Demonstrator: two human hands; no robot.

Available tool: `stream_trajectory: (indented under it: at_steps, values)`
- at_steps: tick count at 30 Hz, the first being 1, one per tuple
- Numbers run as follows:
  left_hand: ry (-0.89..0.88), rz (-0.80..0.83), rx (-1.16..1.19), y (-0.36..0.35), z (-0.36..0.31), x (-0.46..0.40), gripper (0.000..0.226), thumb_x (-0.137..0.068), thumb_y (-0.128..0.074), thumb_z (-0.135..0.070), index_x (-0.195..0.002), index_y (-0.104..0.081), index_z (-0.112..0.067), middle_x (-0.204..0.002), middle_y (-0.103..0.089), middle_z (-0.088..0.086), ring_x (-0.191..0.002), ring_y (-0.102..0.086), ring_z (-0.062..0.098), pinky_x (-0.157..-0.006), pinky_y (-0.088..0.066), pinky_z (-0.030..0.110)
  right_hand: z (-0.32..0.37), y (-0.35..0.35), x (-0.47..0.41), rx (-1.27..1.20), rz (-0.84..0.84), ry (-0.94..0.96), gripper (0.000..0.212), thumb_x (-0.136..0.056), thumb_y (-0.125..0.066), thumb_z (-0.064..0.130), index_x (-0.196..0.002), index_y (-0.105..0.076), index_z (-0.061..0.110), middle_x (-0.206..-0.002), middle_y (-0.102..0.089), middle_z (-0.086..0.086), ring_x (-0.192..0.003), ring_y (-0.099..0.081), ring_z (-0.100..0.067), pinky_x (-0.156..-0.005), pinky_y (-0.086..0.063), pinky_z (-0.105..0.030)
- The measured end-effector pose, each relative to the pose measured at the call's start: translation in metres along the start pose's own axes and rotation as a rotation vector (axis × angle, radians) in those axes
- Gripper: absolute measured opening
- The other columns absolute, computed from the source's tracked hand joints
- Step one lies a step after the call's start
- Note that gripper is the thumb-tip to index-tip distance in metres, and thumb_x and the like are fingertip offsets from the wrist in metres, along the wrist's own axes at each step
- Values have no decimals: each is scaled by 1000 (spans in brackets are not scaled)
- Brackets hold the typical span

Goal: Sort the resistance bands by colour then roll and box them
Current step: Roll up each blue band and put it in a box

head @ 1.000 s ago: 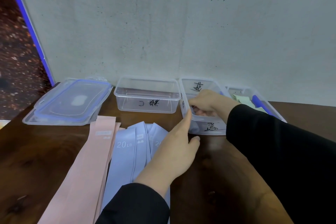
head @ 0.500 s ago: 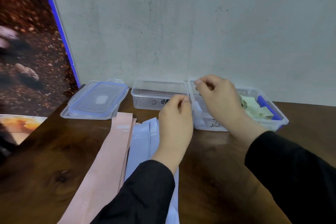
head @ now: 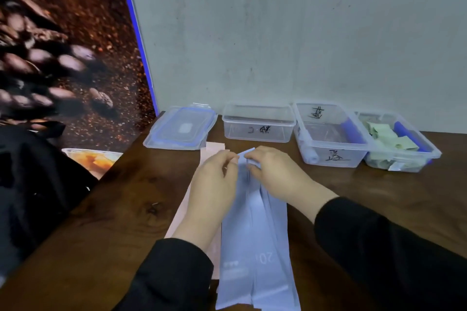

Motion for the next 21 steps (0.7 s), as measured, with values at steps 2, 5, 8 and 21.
stream_trajectory:
  at_steps: [2,5,8,21]
  values:
    - [-15,20,30,0,2,0,22,-100,-53,-21,-92,-65,-38,-77,-66,-17,-66,-54,1,-59,-38,16,4,-7,-9,89,44,7,17,-97,-48,16,-97,-63,22,-102,-58,6,-98,-52,-18,-78,-35,-39]
    - [-19,53,24,-4,4,-1,18,-100,-52,-21,-99,-67,-31,-87,-68,-15,-79,-59,-1,-66,-42,18,10,-11,-19,243,124,20,26,-92,-51,15,-105,-63,33,-103,-56,9,-100,-44,-17,-76,-24,-37]
    - [-28,58,-11,-7,5,0,17,-101,-52,-22,-105,-68,-28,-92,-67,-12,-87,-59,0,-72,-45,20,14,-12,-26,275,107,9,20,-88,-55,12,-96,-63,28,-100,-52,3,-99,-42,-19,-76,-24,-37]
    - [42,150,65,3,1,-1,15,-101,-54,-34,-112,-64,-35,-91,-61,-28,-87,-58,1,-70,-40,11,26,58,14,-620,-226,-179,12,-92,-69,8,-86,-64,17,-75,-60,2,-62,-47,-7,-56,-38,-17]
Point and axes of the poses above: each hand's wrist, its own x-axis away from the middle knuckle, its own y-axis out of the back of the hand, z = x × y, the point moved 1 cm from there along -x, towards the middle knuckle
